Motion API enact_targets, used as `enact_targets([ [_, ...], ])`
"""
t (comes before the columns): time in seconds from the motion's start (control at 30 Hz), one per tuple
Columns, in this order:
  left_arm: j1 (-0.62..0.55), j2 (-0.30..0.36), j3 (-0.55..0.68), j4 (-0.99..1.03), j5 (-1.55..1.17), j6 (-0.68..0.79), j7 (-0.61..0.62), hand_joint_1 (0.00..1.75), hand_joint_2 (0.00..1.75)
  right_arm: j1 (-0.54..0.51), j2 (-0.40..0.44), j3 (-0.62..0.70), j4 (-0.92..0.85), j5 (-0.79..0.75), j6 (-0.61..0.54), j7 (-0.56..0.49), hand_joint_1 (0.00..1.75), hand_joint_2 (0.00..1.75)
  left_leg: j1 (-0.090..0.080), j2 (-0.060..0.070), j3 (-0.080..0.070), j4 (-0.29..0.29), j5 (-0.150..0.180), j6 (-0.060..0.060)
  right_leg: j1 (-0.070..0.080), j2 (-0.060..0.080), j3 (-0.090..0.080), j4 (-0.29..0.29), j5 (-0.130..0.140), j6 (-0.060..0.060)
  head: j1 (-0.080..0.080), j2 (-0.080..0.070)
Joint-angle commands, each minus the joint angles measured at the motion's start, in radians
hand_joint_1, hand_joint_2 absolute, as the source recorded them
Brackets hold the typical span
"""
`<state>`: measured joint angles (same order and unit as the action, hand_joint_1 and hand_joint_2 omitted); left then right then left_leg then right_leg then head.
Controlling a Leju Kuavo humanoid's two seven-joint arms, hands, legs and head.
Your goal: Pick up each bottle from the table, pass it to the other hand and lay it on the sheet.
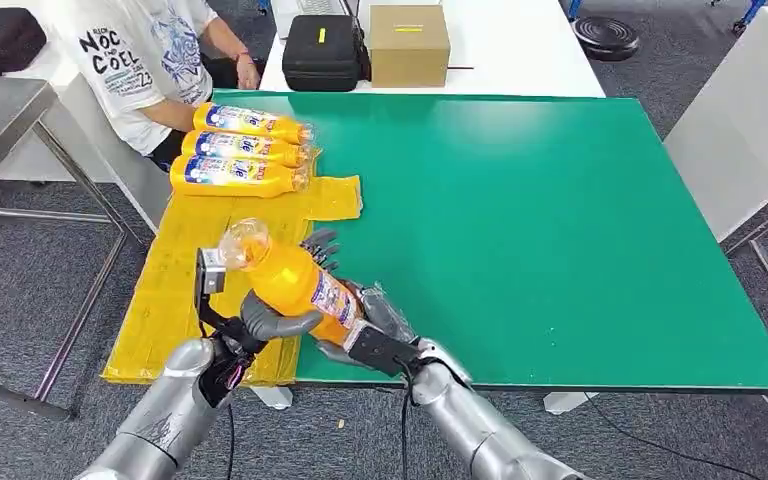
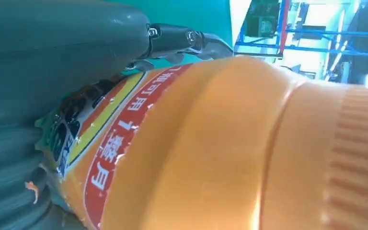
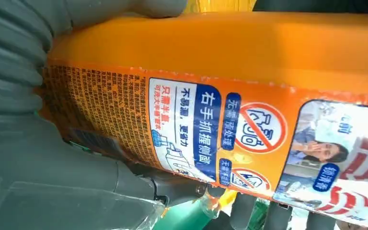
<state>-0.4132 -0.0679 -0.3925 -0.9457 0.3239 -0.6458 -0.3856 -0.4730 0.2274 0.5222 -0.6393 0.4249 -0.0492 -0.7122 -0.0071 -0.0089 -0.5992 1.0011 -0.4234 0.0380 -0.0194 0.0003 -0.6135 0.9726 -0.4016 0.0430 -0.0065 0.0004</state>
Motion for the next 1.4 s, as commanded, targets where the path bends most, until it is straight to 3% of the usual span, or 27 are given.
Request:
enact_targets([
  [0.03,-0.054,0.007,-0.041,-0.014,0.005,-0.001,-0.005,0.0,1.75,-0.03,-0.002,0.004,0.103,0.011,0.015,0.014,1.75,1.75,0.002,-0.002,0.002,0.001,-0.001,-0.002,0.002,-0.002,0.003,0.0,-0.002,-0.002,0.0,0.0],
  [0.4,-0.05,0.014,-0.051,-0.027,0.006,-0.005,-0.03,0.03,1.75,-0.04,0.005,0.007,0.124,0.015,0.029,0.014,1.75,1.75,0.002,-0.002,0.003,0.001,-0.002,-0.002,0.002,-0.003,0.004,0.0,-0.002,-0.002,0.0,0.0],
  [0.47,-0.048,0.015,-0.051,-0.038,-0.001,0.001,-0.061,1.69,1.75,-0.042,0.005,0.006,0.128,0.015,0.029,0.014,1.75,1.75,0.001,-0.002,0.001,0.0,-0.001,-0.001,0.001,-0.002,0.002,0.0,-0.001,-0.001,0.0,0.0],
  [1.37,-0.028,0.031,-0.054,-0.096,-0.041,0.014,-0.112,1.75,1.75,-0.057,0.01,0.009,0.15,0.012,0.043,0.014,1.75,1.75,0.002,-0.003,0.002,0.001,-0.001,-0.002,0.002,-0.003,0.003,0.0,-0.002,-0.002,0.0,0.0],
  [1.4,-0.03,0.031,-0.053,-0.094,-0.048,0.016,-0.111,1.75,1.75,-0.06,0.014,0.005,0.163,0.014,0.032,0.014,1.55,1.75,0.003,-0.003,0.003,0.002,-0.003,-0.003,0.003,-0.004,0.005,0.0,-0.003,-0.002,0.0,0.0],
])
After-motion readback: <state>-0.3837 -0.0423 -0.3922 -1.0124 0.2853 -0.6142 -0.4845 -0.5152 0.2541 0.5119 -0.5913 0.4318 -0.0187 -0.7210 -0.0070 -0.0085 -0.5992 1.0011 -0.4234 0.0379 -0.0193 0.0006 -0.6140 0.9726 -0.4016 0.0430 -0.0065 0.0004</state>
